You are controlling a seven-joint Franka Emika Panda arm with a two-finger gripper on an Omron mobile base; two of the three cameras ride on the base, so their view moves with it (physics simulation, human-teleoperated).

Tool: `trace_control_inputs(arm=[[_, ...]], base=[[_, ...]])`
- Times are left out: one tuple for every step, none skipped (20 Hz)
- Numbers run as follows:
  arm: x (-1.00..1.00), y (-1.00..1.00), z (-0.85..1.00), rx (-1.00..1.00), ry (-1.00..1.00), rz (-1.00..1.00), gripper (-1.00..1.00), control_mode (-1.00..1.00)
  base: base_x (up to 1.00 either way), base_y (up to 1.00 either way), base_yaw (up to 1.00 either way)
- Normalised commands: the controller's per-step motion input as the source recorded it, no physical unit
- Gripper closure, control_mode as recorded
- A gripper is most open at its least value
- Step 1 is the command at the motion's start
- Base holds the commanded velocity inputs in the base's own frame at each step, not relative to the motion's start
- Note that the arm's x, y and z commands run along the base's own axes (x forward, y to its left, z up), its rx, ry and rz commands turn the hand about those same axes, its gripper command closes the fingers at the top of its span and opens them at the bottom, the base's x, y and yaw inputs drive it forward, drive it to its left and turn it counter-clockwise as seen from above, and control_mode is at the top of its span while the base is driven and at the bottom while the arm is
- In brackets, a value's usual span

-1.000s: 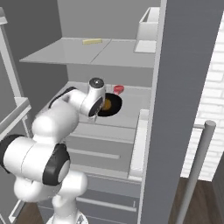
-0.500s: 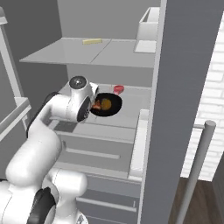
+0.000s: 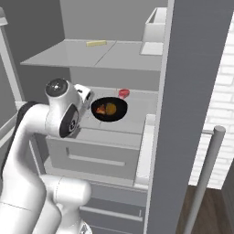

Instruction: Pick the chicken drumstick and avocado from their plates and place them in the bowl. Then put the bowl in the fridge.

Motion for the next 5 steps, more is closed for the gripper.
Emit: trace_control_inputs(arm=[[-1.0, 0.11, 0.61, 0.02, 0.0, -0.06, -1.0, -1.0], [-1.0, 0.14, 0.66, 0.03, 0.0, -0.09, -1.0, -1.0], [-1.0, 0.14, 0.62, 0.02, 0.0, -0.09, -1.0, -1.0], [-1.0, 0.16, 0.62, 0.01, 0.0, -0.08, -1.0, -1.0], [-1.0, 0.12, 0.6, 0.01, 0.0, -0.08, -1.0, -1.0]], base=[[0.0, 0.0, 0.0], [0.0, 0.0, 0.0], [0.0, 0.0, 0.0], [0.0, 0.0, 0.0], [0.0, 0.0, 0.0]])
